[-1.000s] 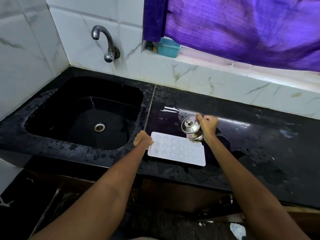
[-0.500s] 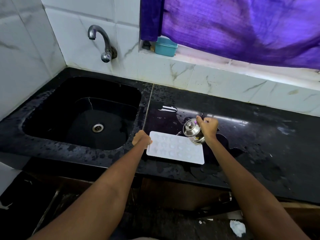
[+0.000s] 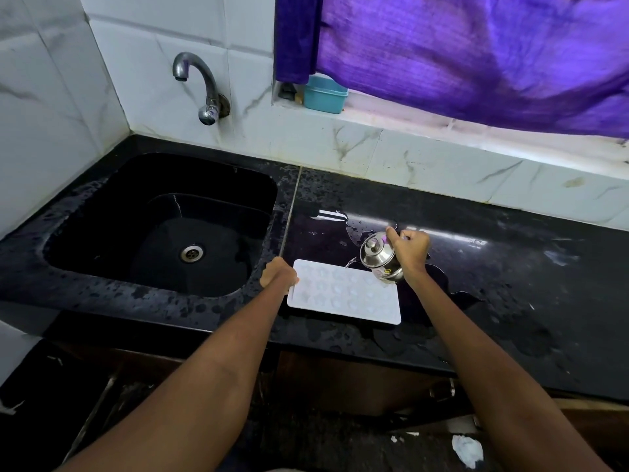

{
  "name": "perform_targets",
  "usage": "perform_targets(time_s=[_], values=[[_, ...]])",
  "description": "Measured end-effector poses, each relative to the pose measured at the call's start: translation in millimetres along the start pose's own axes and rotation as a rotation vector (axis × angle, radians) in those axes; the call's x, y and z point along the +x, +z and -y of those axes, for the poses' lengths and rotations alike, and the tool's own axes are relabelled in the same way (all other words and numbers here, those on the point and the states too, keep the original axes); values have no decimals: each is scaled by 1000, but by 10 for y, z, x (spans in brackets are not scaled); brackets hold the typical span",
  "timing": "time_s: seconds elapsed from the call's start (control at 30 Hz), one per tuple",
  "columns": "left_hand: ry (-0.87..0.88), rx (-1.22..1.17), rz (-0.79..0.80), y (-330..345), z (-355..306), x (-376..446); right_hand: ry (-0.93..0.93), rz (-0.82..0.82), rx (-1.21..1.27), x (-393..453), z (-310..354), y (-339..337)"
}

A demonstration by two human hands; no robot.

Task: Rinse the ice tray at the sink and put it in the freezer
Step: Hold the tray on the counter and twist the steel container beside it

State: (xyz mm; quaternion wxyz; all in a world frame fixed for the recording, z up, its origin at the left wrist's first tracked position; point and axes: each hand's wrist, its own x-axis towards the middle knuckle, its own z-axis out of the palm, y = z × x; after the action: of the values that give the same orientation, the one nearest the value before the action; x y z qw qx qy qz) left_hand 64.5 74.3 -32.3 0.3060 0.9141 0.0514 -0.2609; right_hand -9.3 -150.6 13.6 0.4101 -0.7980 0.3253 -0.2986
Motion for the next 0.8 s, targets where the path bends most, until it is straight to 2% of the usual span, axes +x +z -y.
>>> perform_targets(time_s=[0.37,0.6,0.8], values=[[6,15,-9,-5,-13,-13,62,-11,54,22,-14,18],[13,8,1,-4,-17,-9,269,-102,325,75,-17,-57],[10,38,-24,20,-29,4,294,-122,368,146,-43,-114]])
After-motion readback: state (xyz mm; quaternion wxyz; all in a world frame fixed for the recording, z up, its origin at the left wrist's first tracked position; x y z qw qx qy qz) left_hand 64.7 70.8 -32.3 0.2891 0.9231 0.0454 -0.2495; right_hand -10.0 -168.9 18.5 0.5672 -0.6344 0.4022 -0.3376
